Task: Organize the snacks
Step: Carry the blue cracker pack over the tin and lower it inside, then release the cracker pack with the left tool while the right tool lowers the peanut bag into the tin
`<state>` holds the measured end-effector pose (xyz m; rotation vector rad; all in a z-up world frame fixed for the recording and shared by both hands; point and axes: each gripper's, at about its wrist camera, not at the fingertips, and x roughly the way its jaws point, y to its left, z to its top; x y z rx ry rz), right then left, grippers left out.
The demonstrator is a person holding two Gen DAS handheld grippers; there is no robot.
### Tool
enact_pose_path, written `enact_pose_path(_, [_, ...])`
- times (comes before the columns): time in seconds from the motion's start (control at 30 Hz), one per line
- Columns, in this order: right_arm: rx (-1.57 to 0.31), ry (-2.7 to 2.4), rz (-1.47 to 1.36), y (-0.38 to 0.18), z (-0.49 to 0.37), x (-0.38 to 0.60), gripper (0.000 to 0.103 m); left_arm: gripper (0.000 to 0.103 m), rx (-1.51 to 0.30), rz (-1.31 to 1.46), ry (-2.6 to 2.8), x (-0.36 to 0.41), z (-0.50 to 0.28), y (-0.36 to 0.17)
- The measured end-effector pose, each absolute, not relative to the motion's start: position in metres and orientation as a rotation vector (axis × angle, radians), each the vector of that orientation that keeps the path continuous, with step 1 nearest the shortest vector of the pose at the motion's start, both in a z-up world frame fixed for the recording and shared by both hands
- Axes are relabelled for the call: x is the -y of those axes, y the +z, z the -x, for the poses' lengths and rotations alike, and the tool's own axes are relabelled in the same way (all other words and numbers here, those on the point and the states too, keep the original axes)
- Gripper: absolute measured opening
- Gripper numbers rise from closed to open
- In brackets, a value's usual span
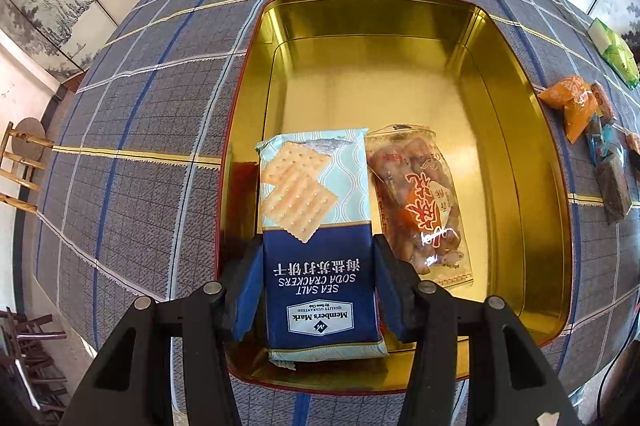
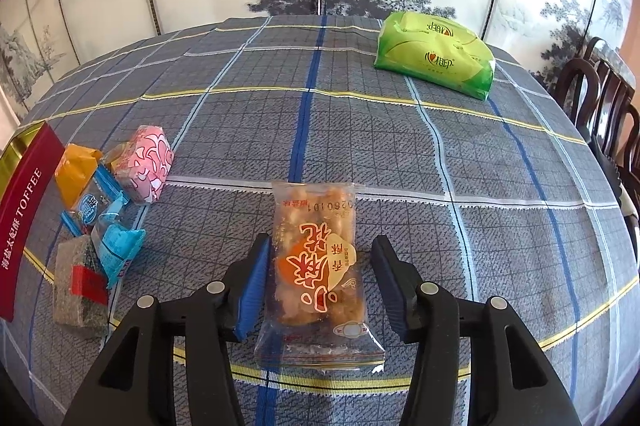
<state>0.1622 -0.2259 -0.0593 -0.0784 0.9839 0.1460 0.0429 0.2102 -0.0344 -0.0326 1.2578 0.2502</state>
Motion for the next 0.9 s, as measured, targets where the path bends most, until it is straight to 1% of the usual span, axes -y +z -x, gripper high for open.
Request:
enact_pose_path(0.1, [-1.029,0.120,0.074,-0.058,-0.169,0.223,0.052,0.051,-1.255,0.012,0.253,-0.208,-0.043,-0.035])
enact_pose_path(0.4, [-1.082,0.085,0.069,-0.057,-0.171,0.220,0.051,0.052,-1.249,-0.027,0.249,-0.202,-0.043,-0.037])
enact_pose_path(0.63, [-1.085,0.065,0.065,-0.057,-0.173,0.218,0.051,0.055,-1.214,-0.020,0.234,-0.202,-0.041,-0.035])
enact_pose_path(0.67, [-1.085,0.060,0.065,-0.057,-0.173,0.217,0.051,0.057,-1.207,-0.009,0.230,-0.203,-0.040,-0.033])
enact_pose_path(0.73, [-1.087,0.058,0.067,-0.056,-0.173,0.215,0.049,0.060,-1.190,-0.002,0.218,-0.204,-0.040,-0.029])
enact_pose_path(0.87, [-1.095,0.053,0.071,-0.055,-0.172,0.209,0.039,0.064,-1.165,0.000,0.201,-0.202,-0.039,-0.021])
enact_pose_path(0.9, [-1.097,0.049,0.075,-0.054,-0.171,0.208,0.039,0.065,-1.160,0.006,0.199,-0.202,-0.038,-0.020])
